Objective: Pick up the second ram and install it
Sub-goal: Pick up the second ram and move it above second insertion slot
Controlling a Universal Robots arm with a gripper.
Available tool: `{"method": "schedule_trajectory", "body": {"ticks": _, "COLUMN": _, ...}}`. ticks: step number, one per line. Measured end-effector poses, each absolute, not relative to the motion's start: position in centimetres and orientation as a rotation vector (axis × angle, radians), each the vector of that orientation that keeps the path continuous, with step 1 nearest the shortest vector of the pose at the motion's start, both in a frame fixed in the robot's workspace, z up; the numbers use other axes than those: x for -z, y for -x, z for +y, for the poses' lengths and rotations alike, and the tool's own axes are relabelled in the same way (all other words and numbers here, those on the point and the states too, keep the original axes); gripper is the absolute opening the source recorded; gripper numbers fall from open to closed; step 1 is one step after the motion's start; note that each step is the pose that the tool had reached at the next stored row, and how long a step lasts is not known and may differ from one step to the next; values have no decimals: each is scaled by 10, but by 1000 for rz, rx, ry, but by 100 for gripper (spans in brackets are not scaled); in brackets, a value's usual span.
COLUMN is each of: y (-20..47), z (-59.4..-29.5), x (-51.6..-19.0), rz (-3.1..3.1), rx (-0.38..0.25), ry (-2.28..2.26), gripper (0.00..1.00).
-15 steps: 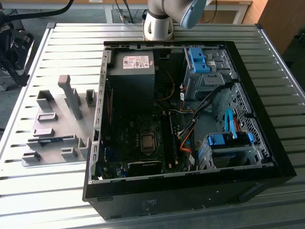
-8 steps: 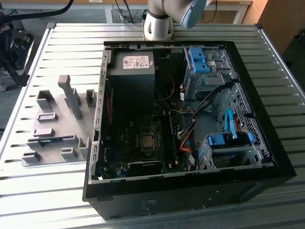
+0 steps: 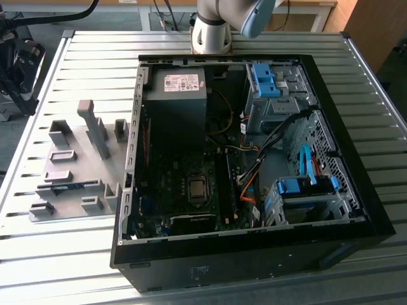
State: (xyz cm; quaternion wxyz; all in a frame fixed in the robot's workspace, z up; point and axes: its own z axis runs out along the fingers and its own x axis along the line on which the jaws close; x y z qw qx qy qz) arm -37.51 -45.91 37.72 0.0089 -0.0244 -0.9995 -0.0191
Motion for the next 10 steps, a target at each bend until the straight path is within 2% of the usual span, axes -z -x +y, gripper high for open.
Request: {"method": "schedule_trajectory", "body": {"ticks": 10, "y": 375, "z": -459, "x": -377, "rz": -3120, "rx": 58, "ry": -94, "gripper": 10}}
